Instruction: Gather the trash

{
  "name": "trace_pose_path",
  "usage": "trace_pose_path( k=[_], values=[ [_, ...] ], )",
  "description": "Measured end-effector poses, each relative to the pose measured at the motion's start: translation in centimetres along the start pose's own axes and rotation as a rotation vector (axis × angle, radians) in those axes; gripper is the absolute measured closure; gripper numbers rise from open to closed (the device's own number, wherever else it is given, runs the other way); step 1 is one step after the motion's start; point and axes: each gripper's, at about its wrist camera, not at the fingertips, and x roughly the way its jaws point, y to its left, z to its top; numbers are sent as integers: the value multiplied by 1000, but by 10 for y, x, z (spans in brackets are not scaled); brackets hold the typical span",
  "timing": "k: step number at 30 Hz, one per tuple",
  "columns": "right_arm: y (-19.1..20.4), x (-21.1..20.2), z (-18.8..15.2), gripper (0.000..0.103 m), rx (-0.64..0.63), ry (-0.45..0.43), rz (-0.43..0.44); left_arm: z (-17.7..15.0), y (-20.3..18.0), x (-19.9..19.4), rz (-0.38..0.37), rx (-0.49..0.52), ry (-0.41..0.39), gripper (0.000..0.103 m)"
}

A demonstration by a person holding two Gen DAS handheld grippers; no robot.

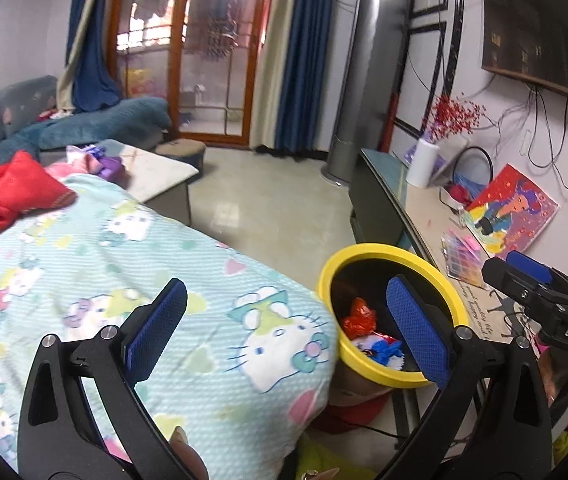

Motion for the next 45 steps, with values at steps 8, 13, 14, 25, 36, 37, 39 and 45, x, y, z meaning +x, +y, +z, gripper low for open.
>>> trace_pose_path(
  k=[8,13,14,25,36,37,39,45],
  values=[
    [41,-31,-13,7,-38,-144,-9,-13,19,-46,72,-8,-91,11],
    [63,-49,-25,7,-66,-216,-19,-22,28,-68,122,-16,-137,11],
    [68,-53,-27,7,-76,-238,-27,-24,30,-72,131,-20,-145,11],
    [92,-64,-46,6,-144,-357,-50,-53,51,-103,199,-31,-228,11],
    [104,-51,-54,6,-183,-320,-61,-58,56,-101,187,-48,-222,11],
    [104,-51,-54,6,-183,-319,-59,-59,56,-101,186,-48,-222,11],
    [104,-50,-55,6,-186,-316,-61,-59,56,-101,187,-49,-221,11],
    [102,-48,-57,6,-186,-305,-59,-59,56,-101,183,-48,-223,11]
  ],
)
